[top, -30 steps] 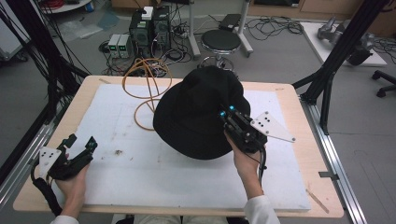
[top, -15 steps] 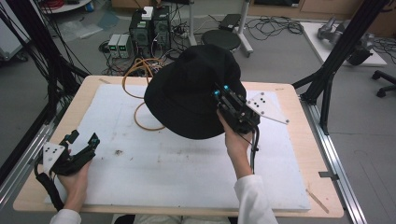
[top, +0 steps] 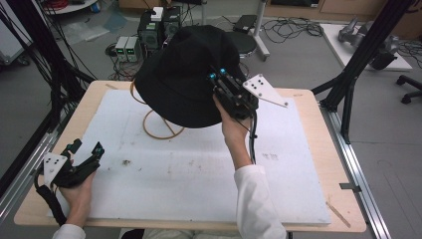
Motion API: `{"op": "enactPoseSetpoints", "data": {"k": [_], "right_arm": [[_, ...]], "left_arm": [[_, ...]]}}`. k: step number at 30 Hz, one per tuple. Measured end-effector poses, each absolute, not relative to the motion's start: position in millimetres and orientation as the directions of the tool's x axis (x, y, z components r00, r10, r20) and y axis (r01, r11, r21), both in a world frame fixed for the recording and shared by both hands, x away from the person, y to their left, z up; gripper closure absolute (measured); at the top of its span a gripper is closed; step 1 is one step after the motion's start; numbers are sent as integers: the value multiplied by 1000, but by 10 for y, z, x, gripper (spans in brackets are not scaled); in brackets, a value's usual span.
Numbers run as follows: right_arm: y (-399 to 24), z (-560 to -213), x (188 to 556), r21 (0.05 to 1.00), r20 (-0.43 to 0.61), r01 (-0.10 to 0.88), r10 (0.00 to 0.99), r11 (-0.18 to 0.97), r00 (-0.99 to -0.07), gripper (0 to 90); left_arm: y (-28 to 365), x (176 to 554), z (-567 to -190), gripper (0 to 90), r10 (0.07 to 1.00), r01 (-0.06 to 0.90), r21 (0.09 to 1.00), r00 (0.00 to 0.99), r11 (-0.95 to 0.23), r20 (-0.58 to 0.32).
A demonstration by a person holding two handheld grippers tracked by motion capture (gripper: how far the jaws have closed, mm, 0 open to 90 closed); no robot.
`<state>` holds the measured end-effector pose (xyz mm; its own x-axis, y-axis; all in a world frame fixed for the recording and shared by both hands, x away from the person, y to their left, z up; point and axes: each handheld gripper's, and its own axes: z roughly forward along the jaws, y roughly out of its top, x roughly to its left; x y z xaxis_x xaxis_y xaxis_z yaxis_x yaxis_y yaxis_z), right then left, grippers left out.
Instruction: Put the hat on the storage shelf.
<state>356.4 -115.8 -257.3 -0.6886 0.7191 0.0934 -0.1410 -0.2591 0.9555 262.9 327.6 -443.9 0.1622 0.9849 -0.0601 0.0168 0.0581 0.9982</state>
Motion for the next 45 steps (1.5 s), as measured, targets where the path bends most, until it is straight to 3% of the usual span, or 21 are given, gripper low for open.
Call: {"op": "enactPoseSetpoints", "data": {"k": [12,26,45], "right_arm": [[-685,-2570,3967,966,96,-102,702,-235,-706,865],[-120,-2573,4194,984,57,-75,685,-161,-727,865],[87,-2869,4322,996,82,76,690,-40,-719,862]], "left_arm": [[3333,2610,-4442,282,987,11,998,148,56,-57],[3283,2638,-4436,282,986,8,1000,166,30,-30],[3197,2676,-4448,270,982,26,1000,190,1,-6]]}}
